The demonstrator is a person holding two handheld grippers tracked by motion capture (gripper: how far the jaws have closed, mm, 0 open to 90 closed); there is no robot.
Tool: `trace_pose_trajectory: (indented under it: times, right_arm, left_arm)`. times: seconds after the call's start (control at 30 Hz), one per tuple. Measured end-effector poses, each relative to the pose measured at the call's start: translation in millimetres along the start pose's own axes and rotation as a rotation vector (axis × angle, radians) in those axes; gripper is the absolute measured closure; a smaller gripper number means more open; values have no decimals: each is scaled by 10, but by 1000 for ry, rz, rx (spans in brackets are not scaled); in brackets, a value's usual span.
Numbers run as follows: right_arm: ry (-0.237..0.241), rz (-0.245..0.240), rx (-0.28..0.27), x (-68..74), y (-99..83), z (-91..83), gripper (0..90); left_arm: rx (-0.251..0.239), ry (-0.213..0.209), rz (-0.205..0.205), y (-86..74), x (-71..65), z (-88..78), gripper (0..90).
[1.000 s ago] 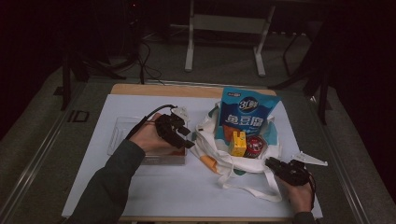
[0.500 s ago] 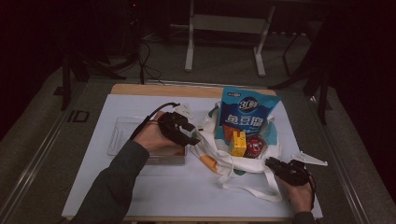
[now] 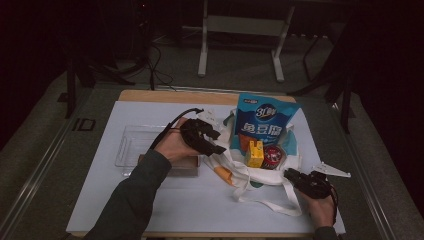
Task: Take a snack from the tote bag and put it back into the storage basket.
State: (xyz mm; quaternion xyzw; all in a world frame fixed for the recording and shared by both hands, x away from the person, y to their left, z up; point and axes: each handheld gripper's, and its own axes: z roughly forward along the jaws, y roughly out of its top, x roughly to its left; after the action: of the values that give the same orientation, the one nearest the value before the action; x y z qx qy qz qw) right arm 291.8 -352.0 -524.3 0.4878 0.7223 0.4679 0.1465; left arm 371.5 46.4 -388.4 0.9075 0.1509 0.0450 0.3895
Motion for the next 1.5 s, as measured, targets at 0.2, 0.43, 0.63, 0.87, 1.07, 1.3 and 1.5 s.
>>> trace_pose_trajectory:
  times: [0.2,0.43,0.63,0.87,1.07,1.3,1.5]
  right_arm:
    - [0,2,-1,1,-4,0,718]
    - [-3,0,1,5,0,-3,718]
    - [1,4,-1,0,-3,-1,716]
    - [1,2,-2,-1,-1,-1,715]
    - [2,3,0,0,0,-2,715]
    - [4,4,0,-1,1,-2,715]
    - [4,3,1,-4,2,-2,716]
  left_arm:
    - [-28,-23,6,81,-35,103,390]
    - [-23,-19,14,163,-59,264,366]
    - [-36,-39,16,203,-65,370,357]
    - [-20,-33,23,244,-57,485,348]
    - [-17,-35,16,275,-38,570,336]
    - [-12,-31,3,291,-26,681,275]
    - [-8,-40,6,317,-26,778,268]
